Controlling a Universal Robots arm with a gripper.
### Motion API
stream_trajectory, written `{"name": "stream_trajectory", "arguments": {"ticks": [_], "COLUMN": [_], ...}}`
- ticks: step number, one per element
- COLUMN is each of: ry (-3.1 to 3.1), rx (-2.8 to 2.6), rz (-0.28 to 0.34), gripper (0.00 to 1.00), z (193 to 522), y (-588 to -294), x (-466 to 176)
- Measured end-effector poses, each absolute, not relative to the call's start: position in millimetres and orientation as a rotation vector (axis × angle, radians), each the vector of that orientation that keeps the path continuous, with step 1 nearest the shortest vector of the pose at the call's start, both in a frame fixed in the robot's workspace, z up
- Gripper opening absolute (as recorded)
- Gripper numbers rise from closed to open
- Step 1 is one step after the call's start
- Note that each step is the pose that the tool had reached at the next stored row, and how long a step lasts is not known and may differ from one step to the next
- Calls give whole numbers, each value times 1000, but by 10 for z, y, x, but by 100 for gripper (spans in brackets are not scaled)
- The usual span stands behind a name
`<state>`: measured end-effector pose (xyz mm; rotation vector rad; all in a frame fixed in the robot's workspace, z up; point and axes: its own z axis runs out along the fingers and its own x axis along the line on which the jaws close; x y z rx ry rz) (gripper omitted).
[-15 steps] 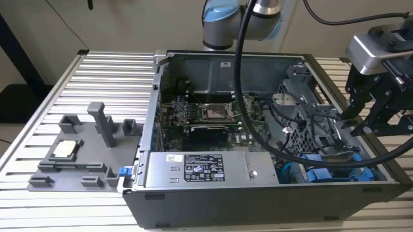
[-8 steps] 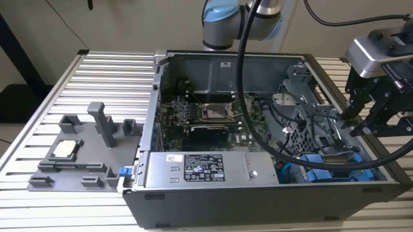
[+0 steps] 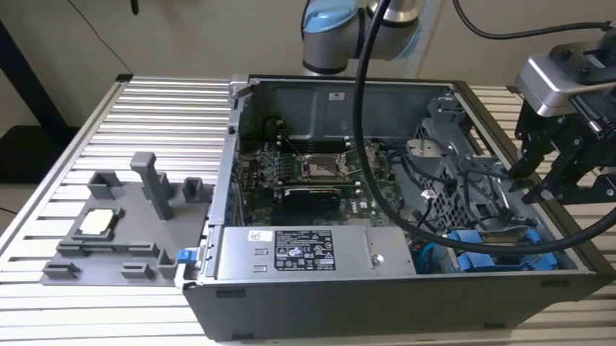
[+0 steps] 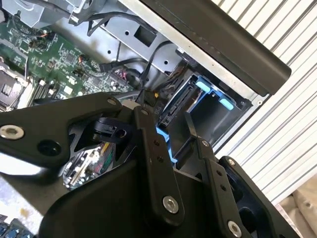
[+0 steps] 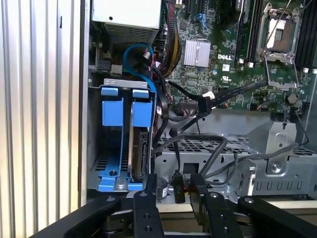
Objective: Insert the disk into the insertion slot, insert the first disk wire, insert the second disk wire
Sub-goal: 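Insert the first disk wire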
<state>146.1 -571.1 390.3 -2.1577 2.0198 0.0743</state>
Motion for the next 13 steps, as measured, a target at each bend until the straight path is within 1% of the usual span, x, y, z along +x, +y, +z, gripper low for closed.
{"name": "stream_trajectory", "arguments": {"ticks": [2, 3, 4, 6, 13], "ry": [2020, 2019, 2019, 2019, 2018], "rx": [-2158, -2158, -2158, -2159, -2160], "rz": [74, 74, 74, 74, 75], "gripper": [38, 32, 32, 20, 19], "z": [3903, 3903, 3903, 3902, 3903], "y": [-5711, -5711, -5711, -5711, -5711], "x": [1461, 1461, 1461, 1461, 1461]}}
